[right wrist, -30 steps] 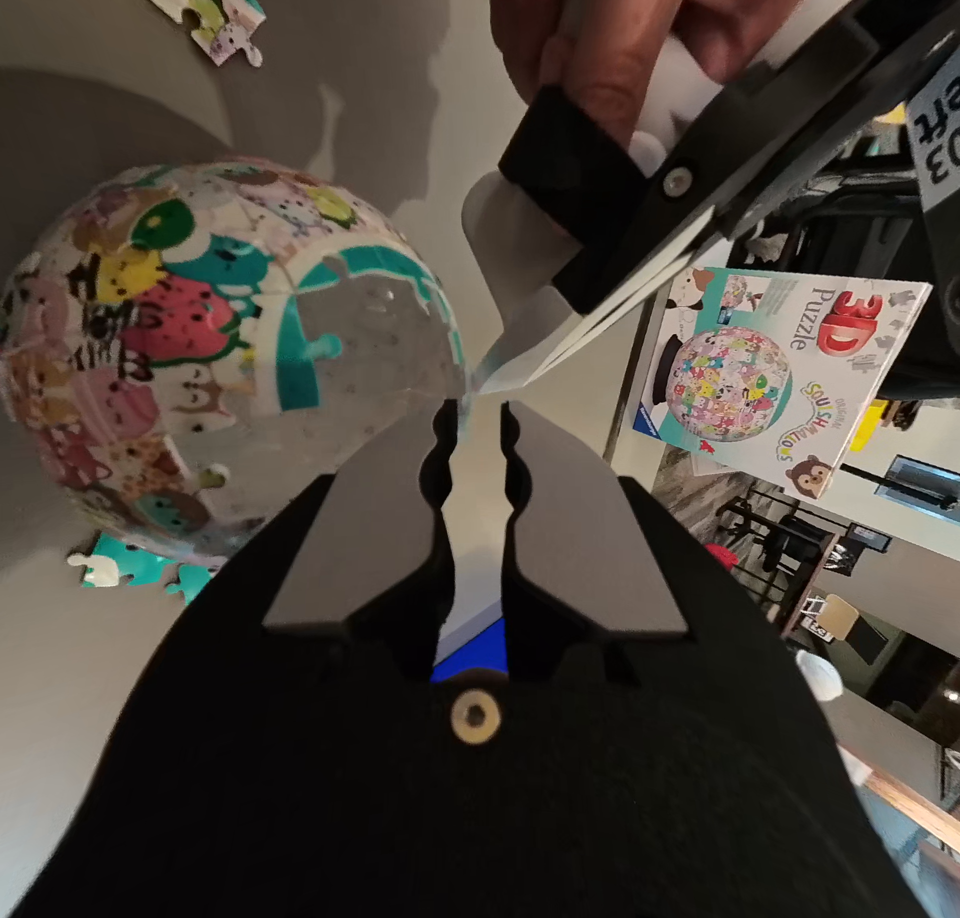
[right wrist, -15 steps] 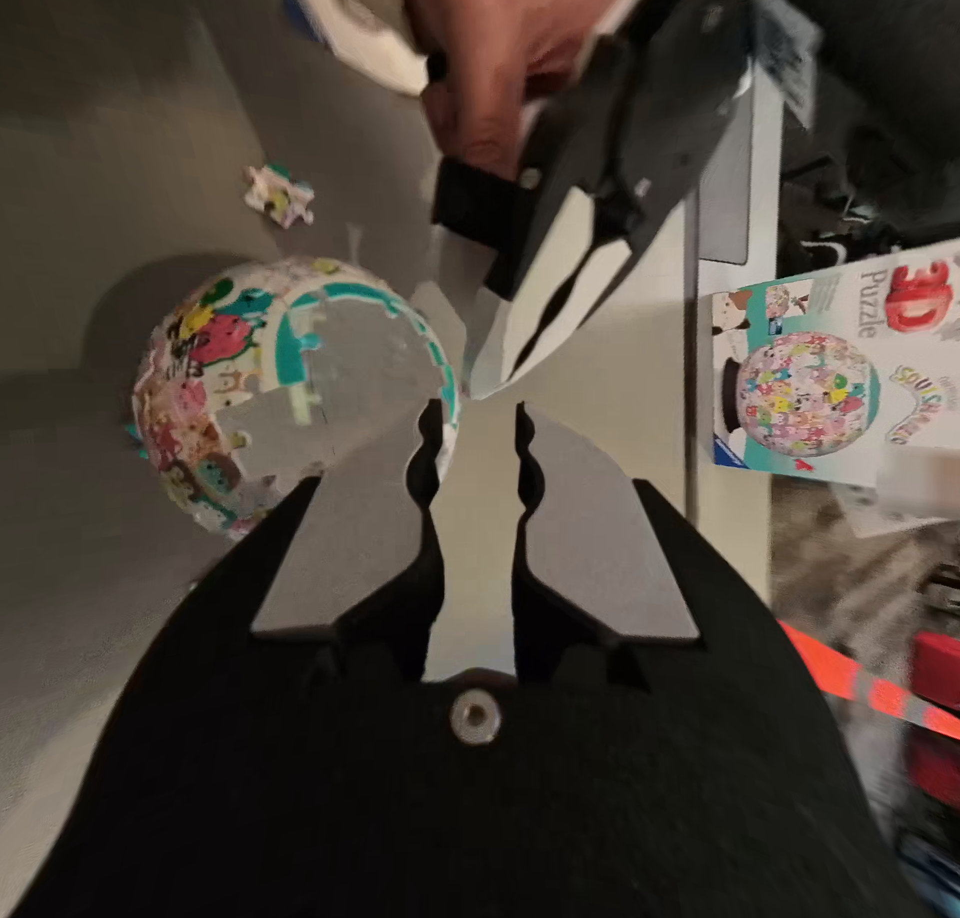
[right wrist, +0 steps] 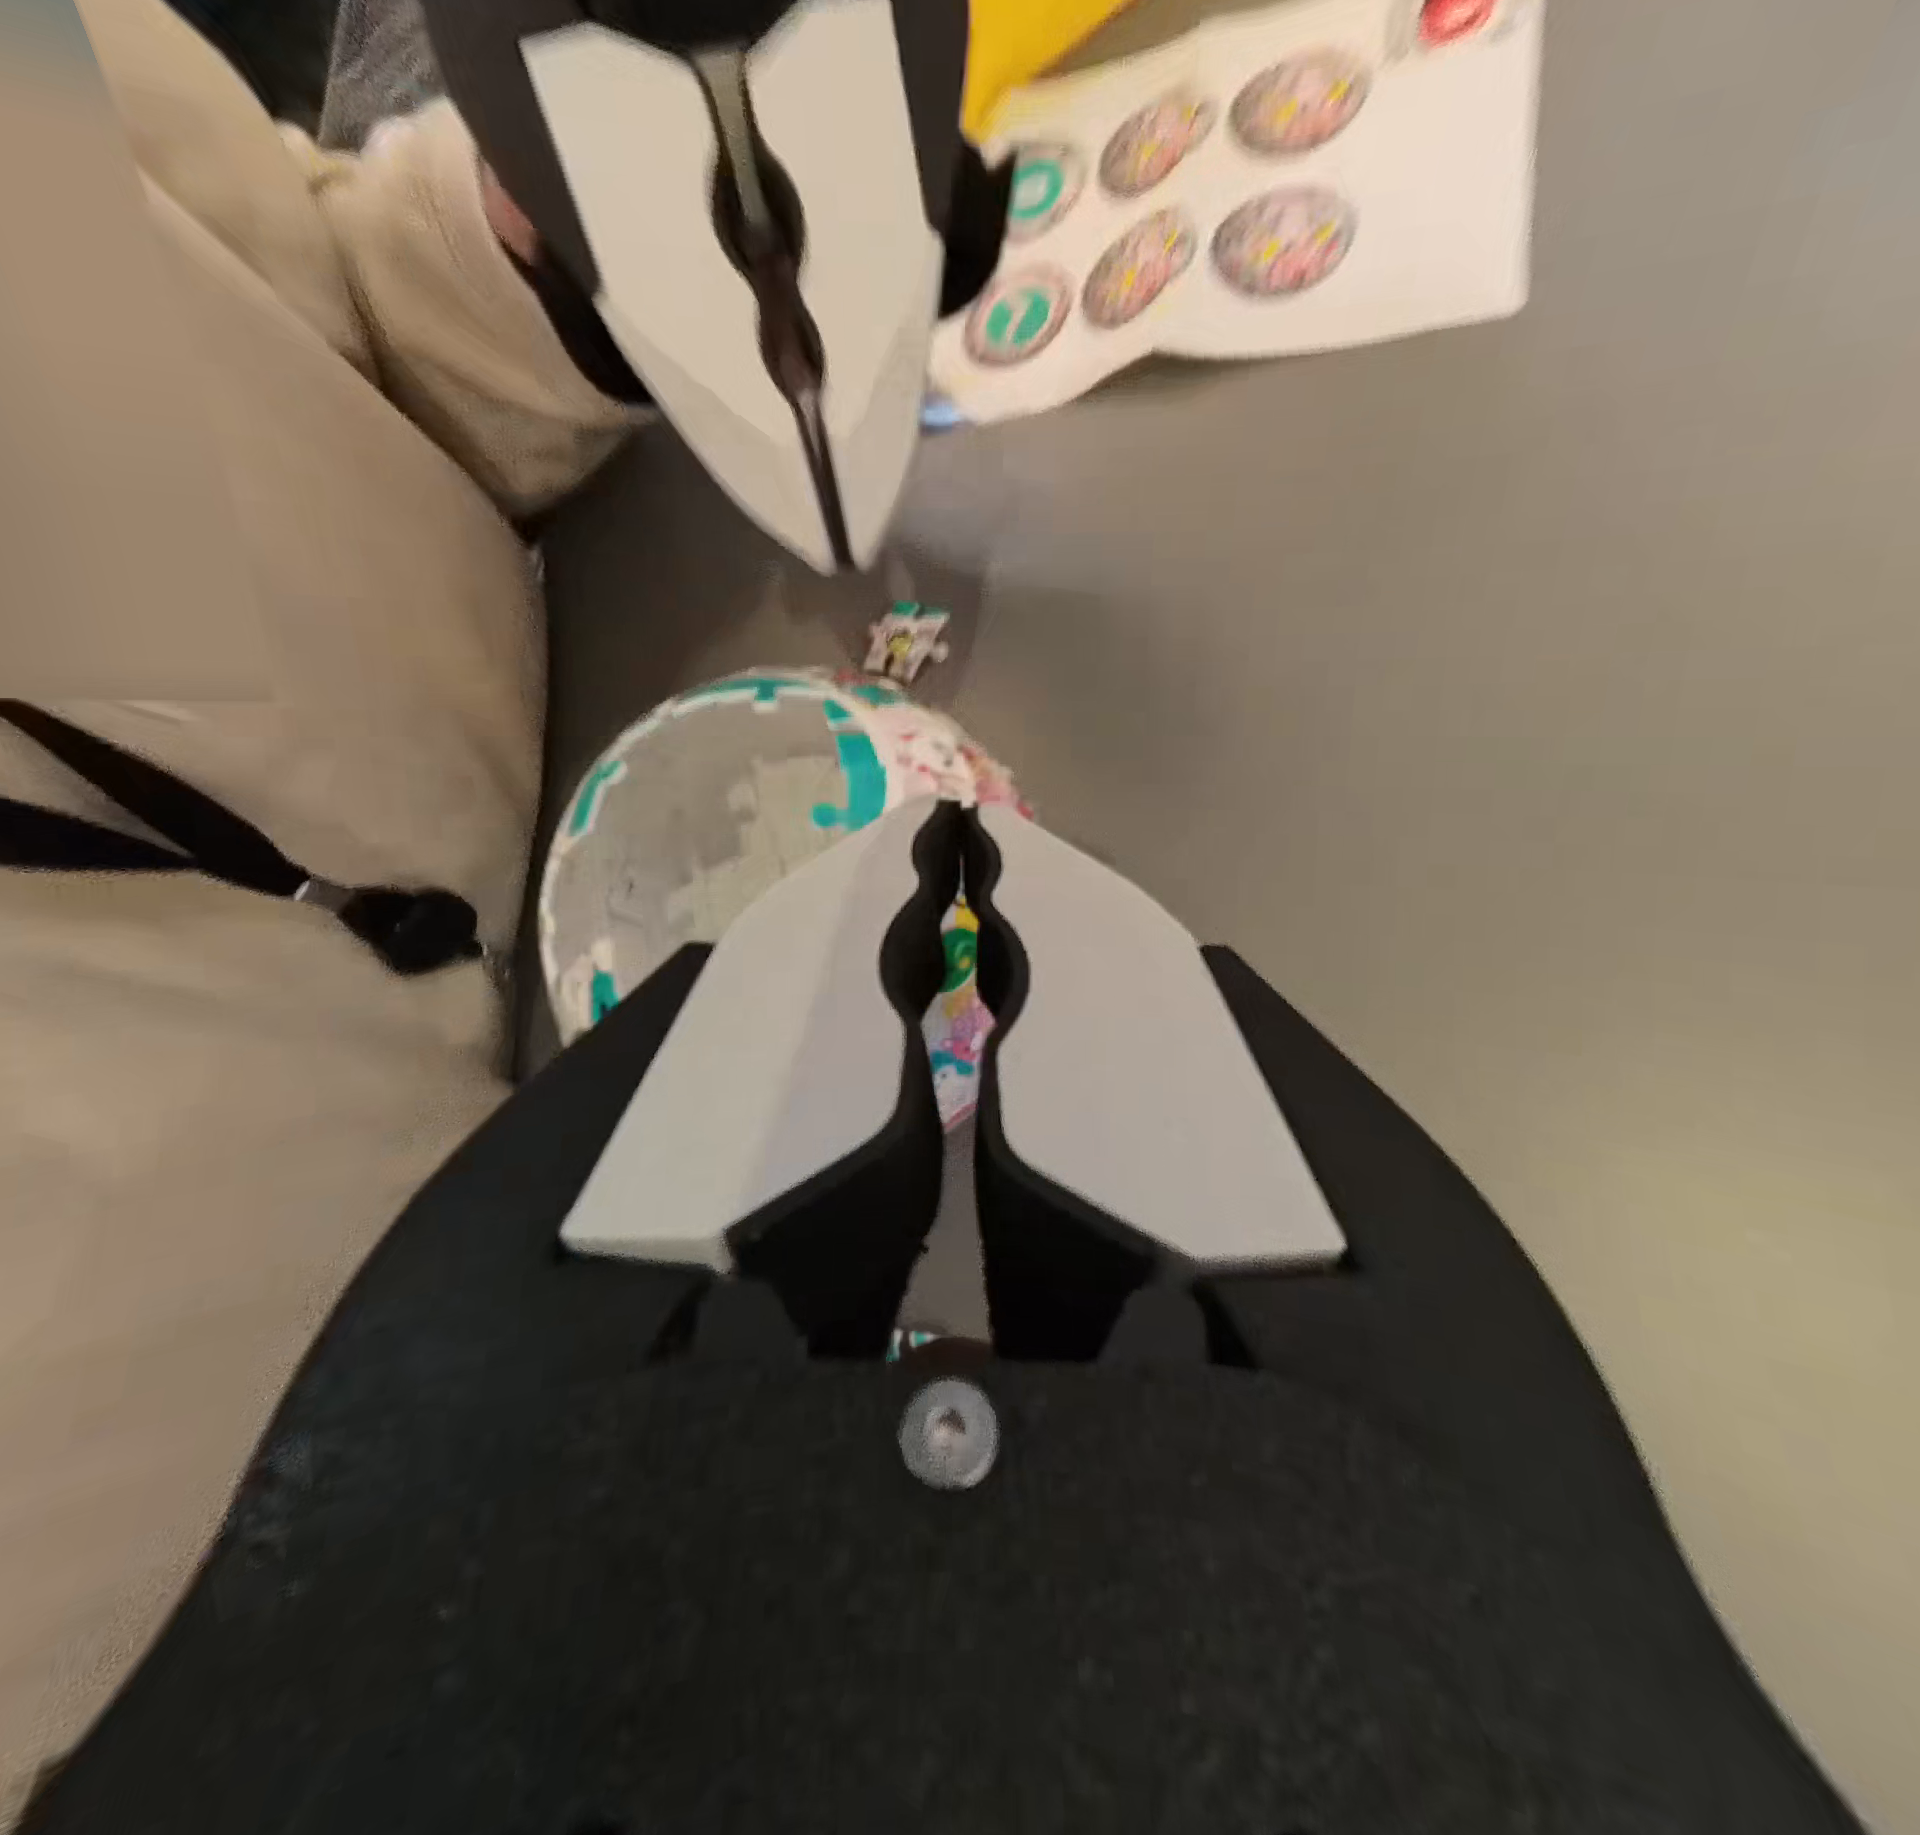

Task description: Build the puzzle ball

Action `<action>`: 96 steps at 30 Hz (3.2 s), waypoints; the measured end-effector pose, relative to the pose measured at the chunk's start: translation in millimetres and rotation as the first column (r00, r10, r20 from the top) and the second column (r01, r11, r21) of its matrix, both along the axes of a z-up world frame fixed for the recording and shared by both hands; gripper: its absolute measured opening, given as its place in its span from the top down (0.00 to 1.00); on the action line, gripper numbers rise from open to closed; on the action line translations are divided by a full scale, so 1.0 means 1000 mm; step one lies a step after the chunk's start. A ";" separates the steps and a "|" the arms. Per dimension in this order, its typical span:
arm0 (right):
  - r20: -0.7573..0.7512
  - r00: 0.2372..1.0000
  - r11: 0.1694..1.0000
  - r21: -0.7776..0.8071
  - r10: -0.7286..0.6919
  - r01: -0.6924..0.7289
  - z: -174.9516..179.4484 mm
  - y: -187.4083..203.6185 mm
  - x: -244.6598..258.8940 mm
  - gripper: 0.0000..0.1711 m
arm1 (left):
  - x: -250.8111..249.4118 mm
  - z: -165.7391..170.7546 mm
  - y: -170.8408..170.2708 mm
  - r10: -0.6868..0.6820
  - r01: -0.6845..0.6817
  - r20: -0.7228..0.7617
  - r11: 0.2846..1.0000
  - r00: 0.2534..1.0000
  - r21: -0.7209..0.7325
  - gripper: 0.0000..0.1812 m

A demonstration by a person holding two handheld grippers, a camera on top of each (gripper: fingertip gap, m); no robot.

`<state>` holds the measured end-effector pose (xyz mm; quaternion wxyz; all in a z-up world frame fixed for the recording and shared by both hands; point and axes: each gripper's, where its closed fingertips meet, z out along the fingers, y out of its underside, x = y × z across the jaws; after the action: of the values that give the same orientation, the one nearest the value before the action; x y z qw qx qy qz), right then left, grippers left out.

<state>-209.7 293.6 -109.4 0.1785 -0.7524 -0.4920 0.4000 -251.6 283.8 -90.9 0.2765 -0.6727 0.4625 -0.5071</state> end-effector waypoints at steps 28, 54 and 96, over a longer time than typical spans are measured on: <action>0.109 0.991 0.904 0.411 0.081 -0.119 0.017 -0.014 0.003 0.93 | -0.013 0.004 -0.074 0.134 -0.134 0.013 0.991 0.991 0.021 1.00; 0.539 0.841 0.591 0.669 0.032 -0.451 -0.009 -0.019 0.003 0.96 | -0.036 -0.009 -0.073 0.340 -0.345 0.056 0.930 0.939 0.131 1.00; 0.181 0.945 0.914 0.260 0.272 -0.312 -0.001 -0.003 -0.023 1.00 | -0.031 -0.027 -0.081 0.362 -0.367 0.076 0.928 0.929 0.061 0.98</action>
<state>-233.1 291.1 -110.1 0.1879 -0.6630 -0.6629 0.2927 -282.7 202.7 -118.1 0.4050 -0.7198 0.3389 -0.4506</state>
